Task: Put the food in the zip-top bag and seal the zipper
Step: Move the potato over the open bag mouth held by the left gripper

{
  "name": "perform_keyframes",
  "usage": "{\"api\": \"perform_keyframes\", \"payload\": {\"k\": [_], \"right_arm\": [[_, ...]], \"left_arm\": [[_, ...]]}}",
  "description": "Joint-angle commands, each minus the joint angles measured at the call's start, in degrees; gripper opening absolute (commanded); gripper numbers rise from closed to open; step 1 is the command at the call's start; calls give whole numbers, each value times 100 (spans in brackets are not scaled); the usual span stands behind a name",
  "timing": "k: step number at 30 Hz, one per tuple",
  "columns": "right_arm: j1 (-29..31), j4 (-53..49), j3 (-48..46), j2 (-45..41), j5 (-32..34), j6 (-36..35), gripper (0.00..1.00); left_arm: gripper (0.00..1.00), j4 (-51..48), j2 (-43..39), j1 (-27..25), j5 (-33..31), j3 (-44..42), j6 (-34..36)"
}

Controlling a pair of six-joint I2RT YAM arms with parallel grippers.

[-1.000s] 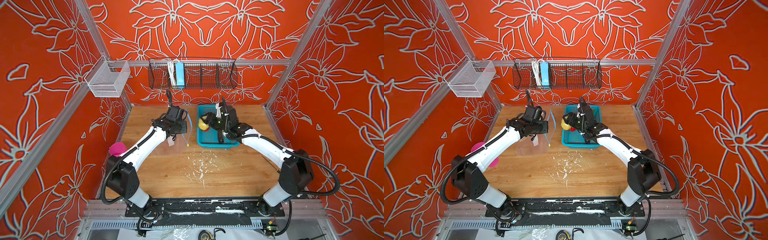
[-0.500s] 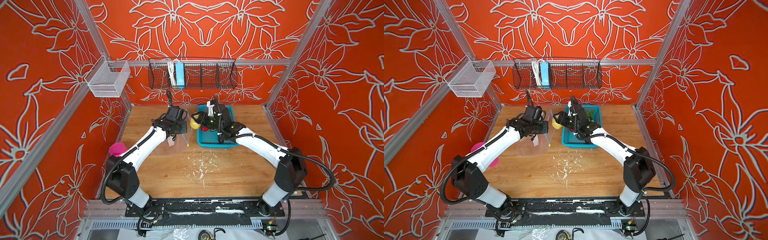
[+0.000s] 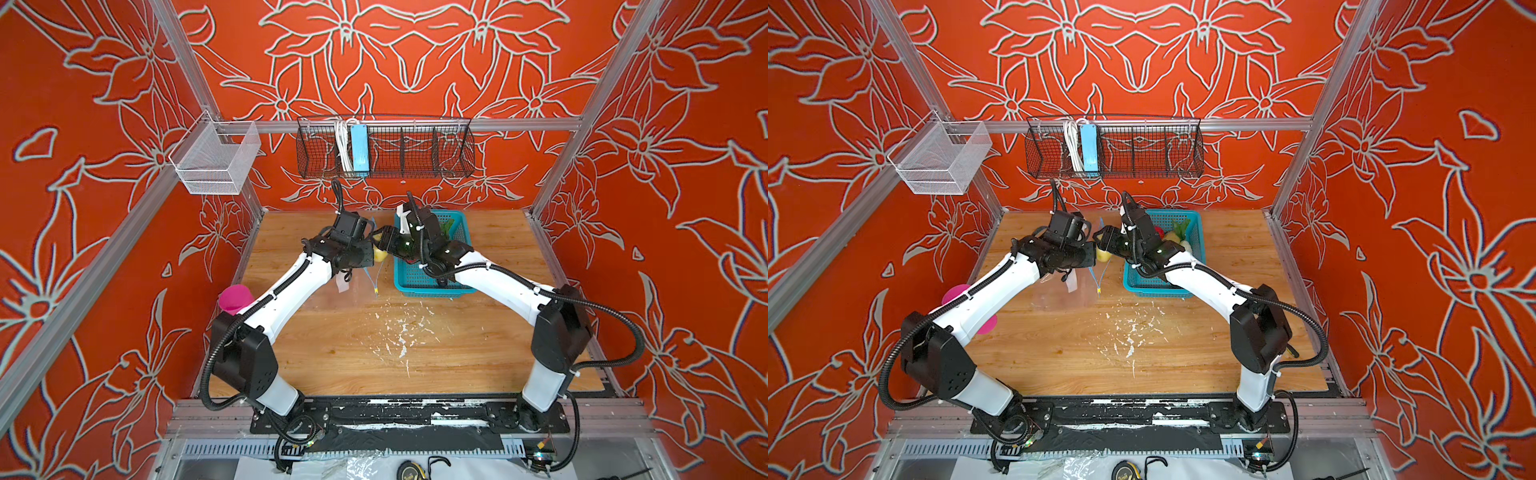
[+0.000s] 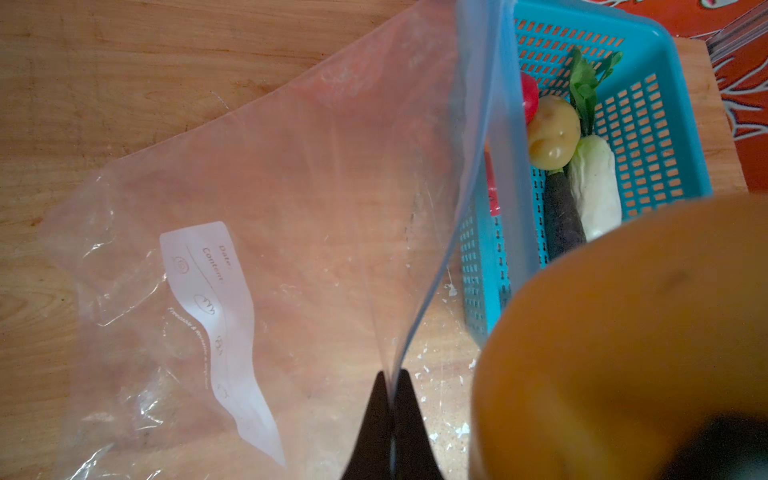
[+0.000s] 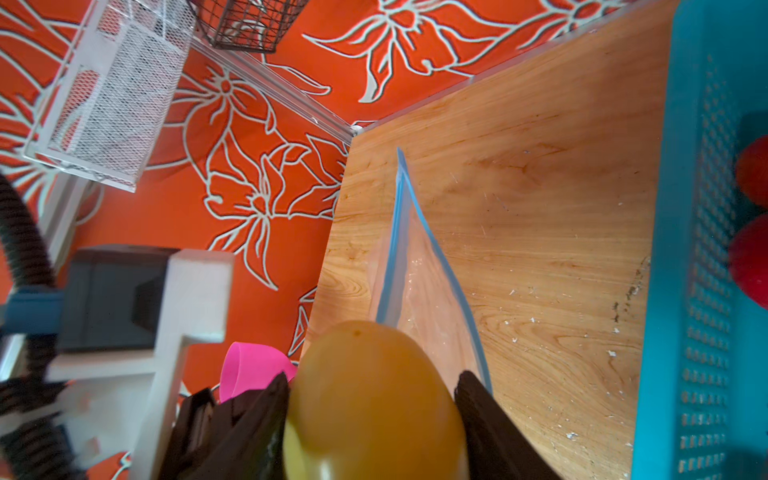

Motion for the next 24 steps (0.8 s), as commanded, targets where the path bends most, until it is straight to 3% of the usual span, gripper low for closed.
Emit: {"api": "perform_keyframes", "payload": {"k": [1,24], "right_arm": [[65,-29,191,110,72,-9,32],[356,-371,111,385,313,-81,30]], "left_arm": [[0,-40,-134,22,69,12,-42],[0,-84,-392,155,24,-14,-137]]}}
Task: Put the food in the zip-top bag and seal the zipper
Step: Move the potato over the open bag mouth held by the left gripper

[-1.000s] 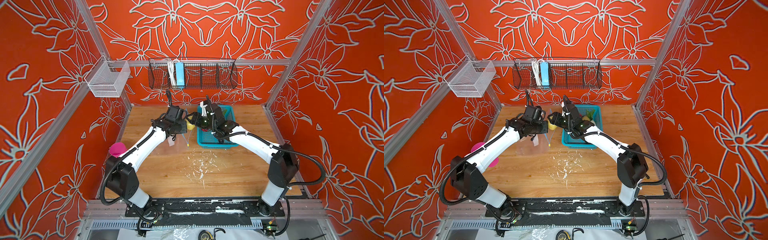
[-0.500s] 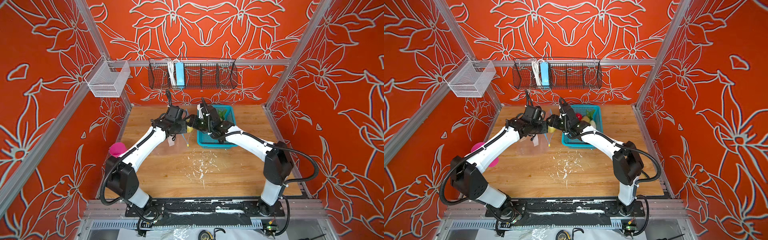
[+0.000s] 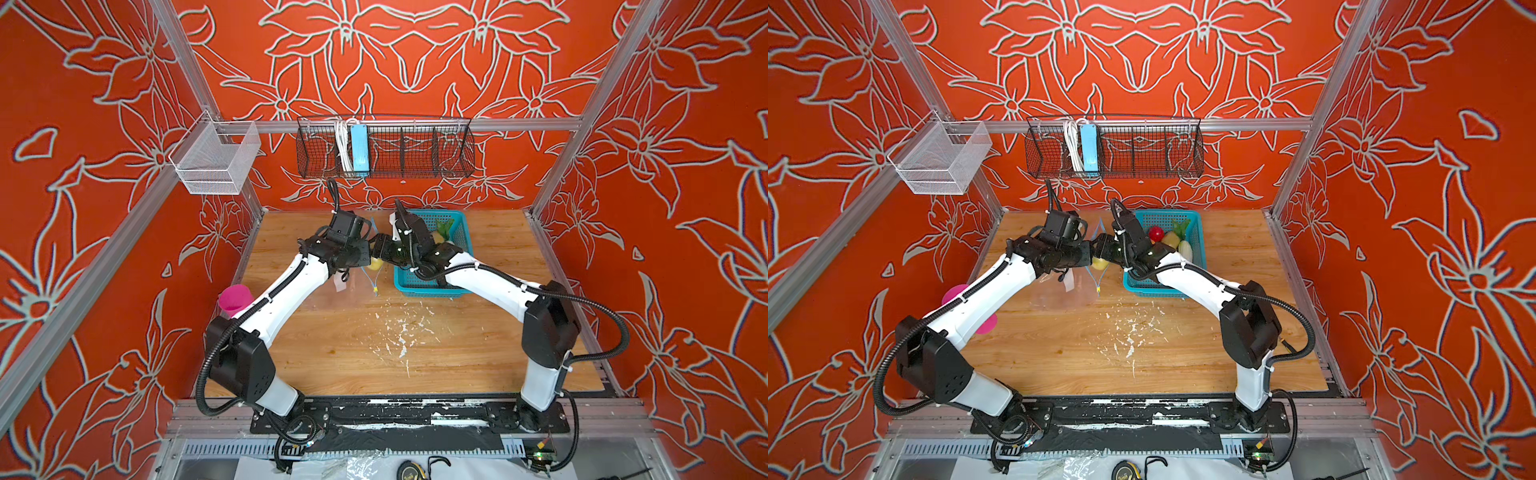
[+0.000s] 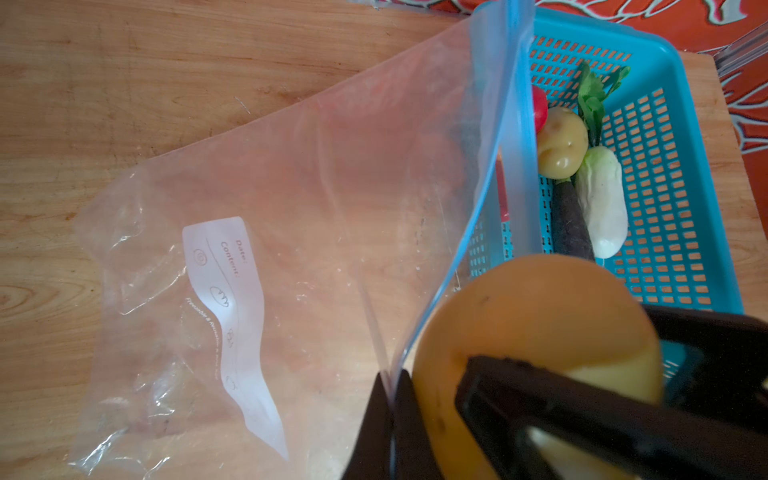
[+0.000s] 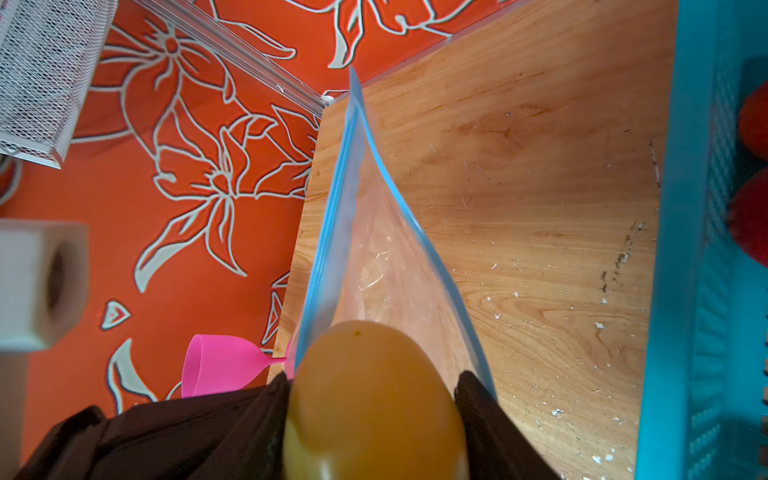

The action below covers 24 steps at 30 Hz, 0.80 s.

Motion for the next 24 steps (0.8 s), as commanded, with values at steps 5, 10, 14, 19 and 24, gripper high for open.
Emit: {"api": "perform_keyframes", "payload": {"k": [5,10,14,19,24], "right_arm": [[181,-189,27,131,130,-186,30],[256,-441,230,214,164,-265,30],[289,-739,450,326,228,-348,30],[294,-1199,689,374,468,-582,30],[292,-1471,1027,480,578,-734,30]], "left_arm": [[0,178,-358,318,131,-131,-152],[0,309,-504,328,-101,-245,-9],[0,183,-490,328,-32,16,-51],[0,23,-536,328,163,255,-185],[0,-222,-482,328,188,491,-366]]}}
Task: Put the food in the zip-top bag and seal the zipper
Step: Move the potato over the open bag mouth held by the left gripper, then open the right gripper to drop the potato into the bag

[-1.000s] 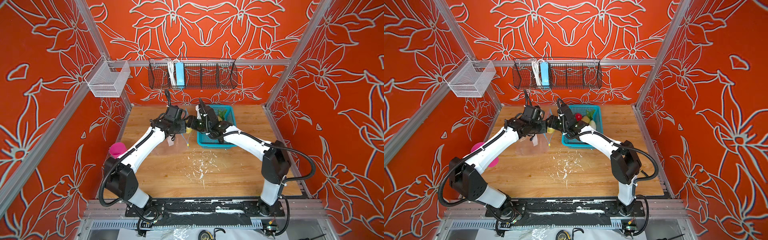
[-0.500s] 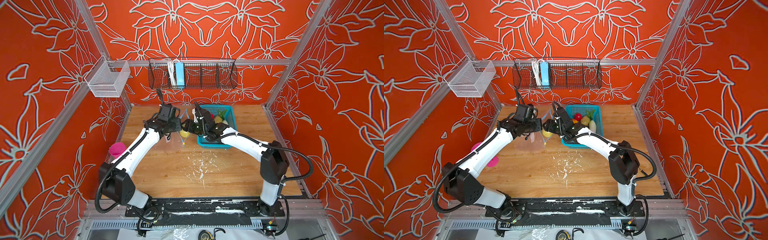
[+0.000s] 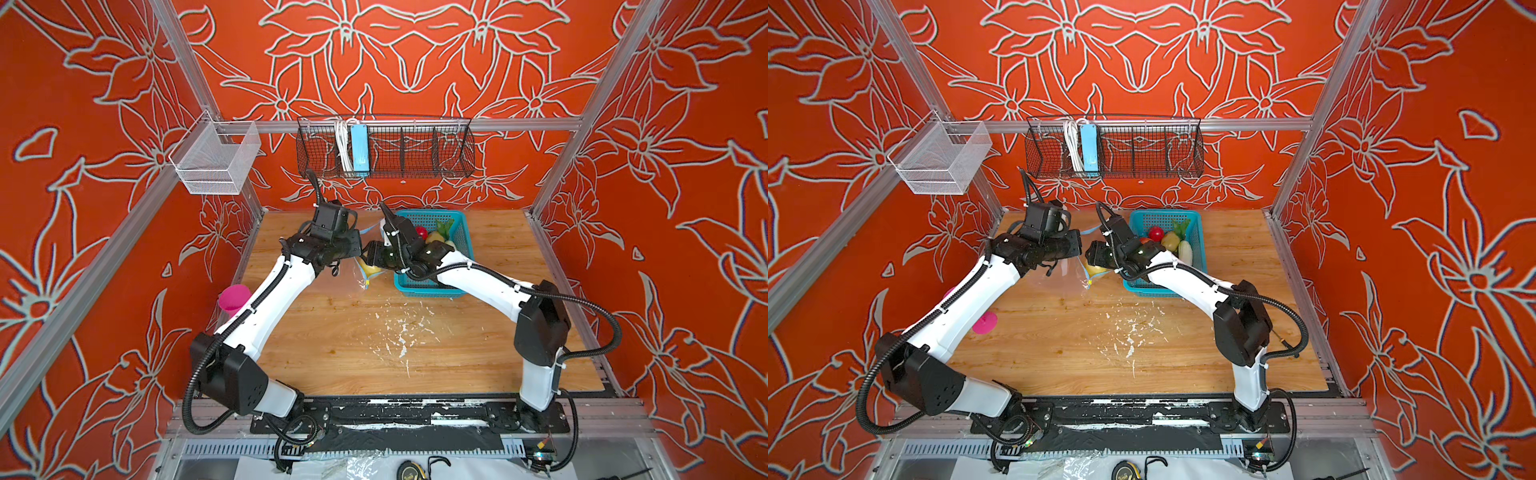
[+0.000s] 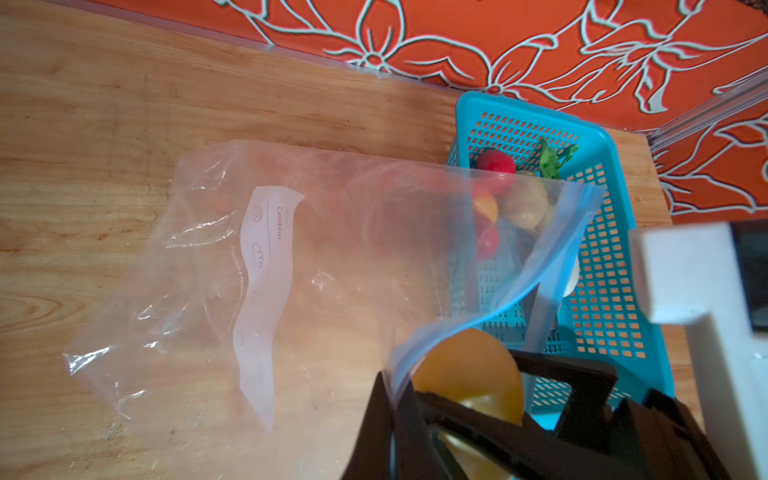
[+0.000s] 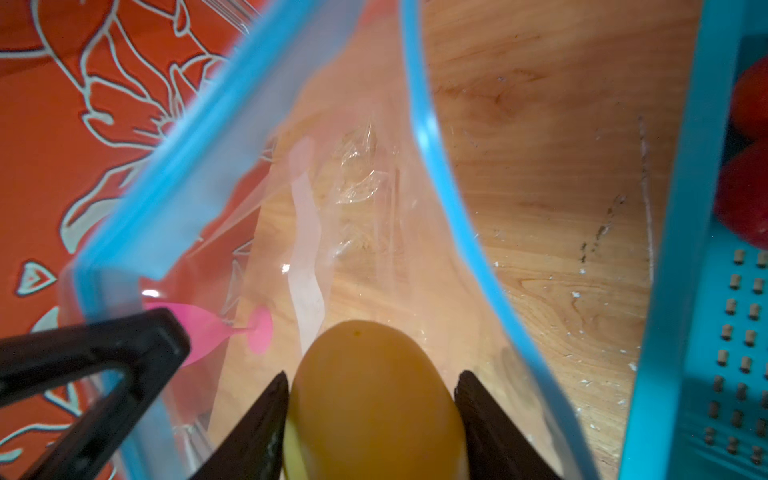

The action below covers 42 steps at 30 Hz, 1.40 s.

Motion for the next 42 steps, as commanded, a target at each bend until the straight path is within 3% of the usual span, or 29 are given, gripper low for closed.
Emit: {"api": "perform_keyframes", "payload": {"k": [1,5,10,22,33,42], "right_arm": [[39,-391,404,220,196,-231,30],[41,-711,764,408,285,-371,30],[45,-775,875,516,339,-380,30],[52,-189,970,562,-248,-183,34],[50,-208,1172,729,-431,-62,56],[49,-353,1260,582,-411,-124,82]], "left_arm": [[0,-197,-75,4,106,215,-176],[0,-344,-6,9,94,393,-318],[0,-228,-115,13,-468,94,-481],[0,250,-261,83,28,-428,-308],[0,330,-521,101,-224,-677,-262],[0,286,-523,101,-359,-700,-261]]}}
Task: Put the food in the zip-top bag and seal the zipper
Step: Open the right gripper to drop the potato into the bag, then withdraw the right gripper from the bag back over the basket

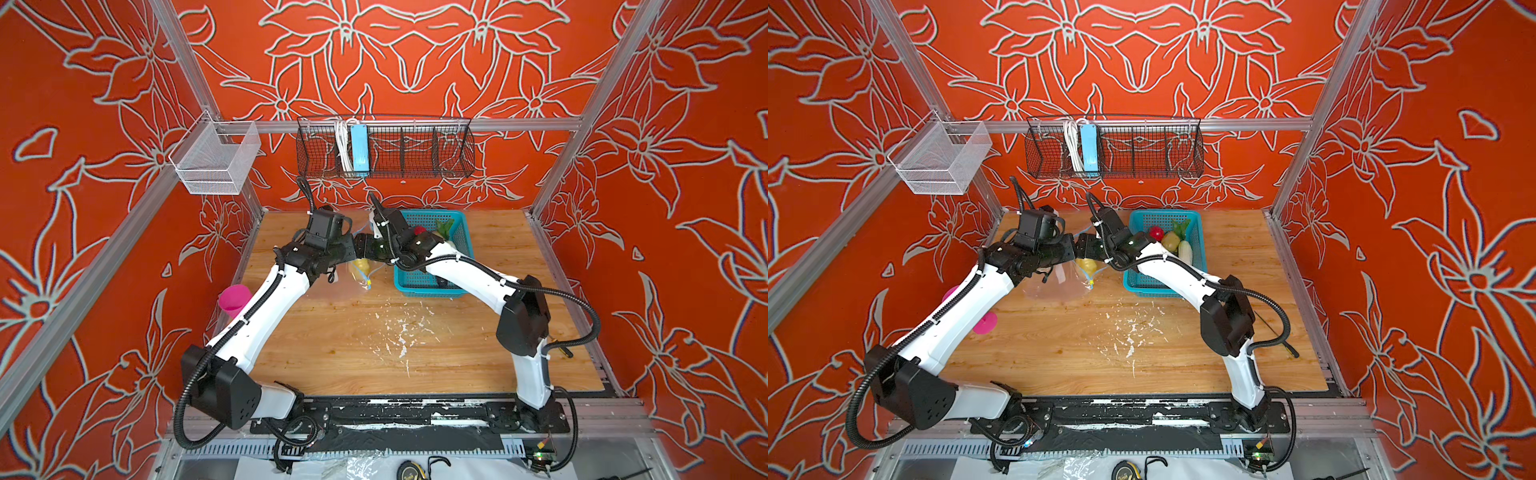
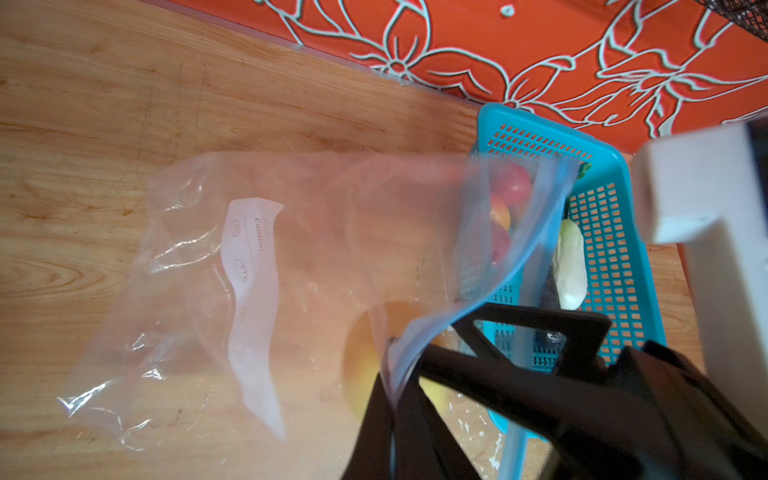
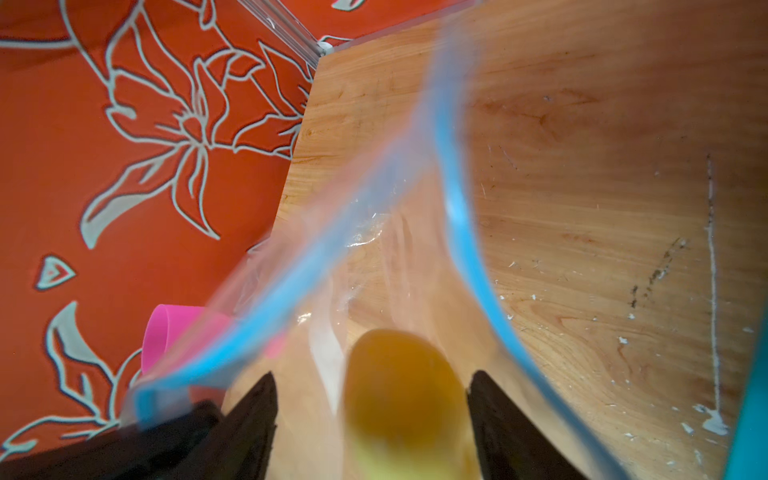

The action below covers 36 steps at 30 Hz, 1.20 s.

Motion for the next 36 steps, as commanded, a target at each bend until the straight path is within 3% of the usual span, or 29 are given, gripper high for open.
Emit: {"api": "perform_keyframes", "payload": {"k": [1,17,29,32,36], "right_arm": [[45,-35,103,-145,-61,9,89],[45,-167,-217,-777,225,-243,91],[38,517,-981,-1323,392,-286,91],[39,584,-1121,-1407,532,-299,98],[34,511,-1189,-1468,706,-315,98]], "left_arm": [[0,29,-92,27,-95,-63,5],[0,-7,-73,35,-217,-54,27],[0,57,-108,44,-215,-103,48],[0,15,-86,45,-261,-74,29],[0,20,-48,44,-197,-90,-2]]}}
